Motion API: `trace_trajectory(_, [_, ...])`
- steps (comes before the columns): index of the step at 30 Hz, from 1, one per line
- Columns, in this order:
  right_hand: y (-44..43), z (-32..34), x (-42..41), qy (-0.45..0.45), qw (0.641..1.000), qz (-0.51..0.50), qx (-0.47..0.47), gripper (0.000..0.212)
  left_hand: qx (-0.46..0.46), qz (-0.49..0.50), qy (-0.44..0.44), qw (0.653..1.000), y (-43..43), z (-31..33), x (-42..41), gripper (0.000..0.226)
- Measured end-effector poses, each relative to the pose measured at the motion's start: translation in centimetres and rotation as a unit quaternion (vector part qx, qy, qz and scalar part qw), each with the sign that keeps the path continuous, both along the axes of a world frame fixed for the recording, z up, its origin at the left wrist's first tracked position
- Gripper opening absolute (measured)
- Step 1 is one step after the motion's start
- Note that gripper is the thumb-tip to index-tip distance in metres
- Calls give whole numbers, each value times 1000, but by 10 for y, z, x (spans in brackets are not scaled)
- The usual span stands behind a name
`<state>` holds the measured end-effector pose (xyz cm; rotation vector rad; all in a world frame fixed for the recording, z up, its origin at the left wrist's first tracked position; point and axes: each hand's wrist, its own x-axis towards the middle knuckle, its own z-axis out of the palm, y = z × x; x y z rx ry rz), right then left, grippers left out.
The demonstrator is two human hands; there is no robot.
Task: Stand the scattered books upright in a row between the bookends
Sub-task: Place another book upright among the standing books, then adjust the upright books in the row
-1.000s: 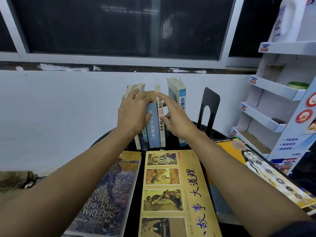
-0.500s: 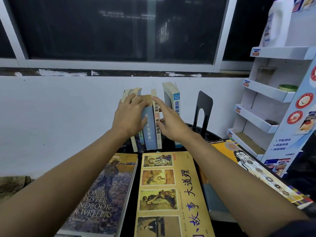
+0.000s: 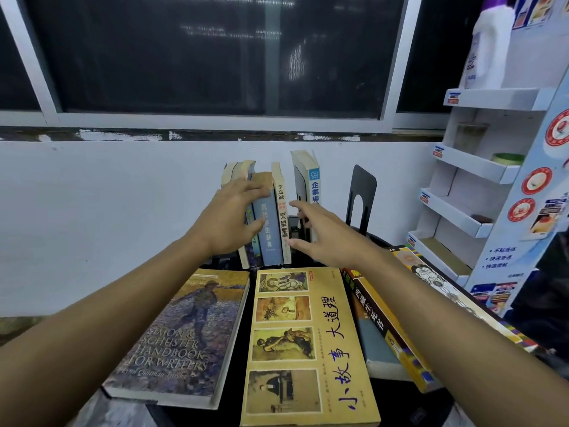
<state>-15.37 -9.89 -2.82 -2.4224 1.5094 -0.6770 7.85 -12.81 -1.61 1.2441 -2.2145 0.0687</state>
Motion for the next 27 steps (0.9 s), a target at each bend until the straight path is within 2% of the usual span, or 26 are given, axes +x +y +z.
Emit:
trace_trajectory(6, [45, -12, -25, 5, 999, -32, -3, 69, 80, -13, 1, 997, 50, -20, -6, 52])
trace_trajectory(12, [85, -36, -51, 26, 998, -56, 21, 59, 166, 19, -64, 984, 95, -47, 0, 62])
trace_trajectory(19, [110, -49, -74, 56, 996, -76, 9, 51, 224, 19, -53, 973, 116, -70, -4, 70])
trace_trajectory(23, [119, -52, -65, 117, 990, -78, -4, 50, 211, 79, -136, 965, 124, -72, -19, 66])
trace_trajectory(27, [122, -56, -47, 212, 974, -73, -15, 61, 234, 104, -182, 949, 127, -71, -22, 67])
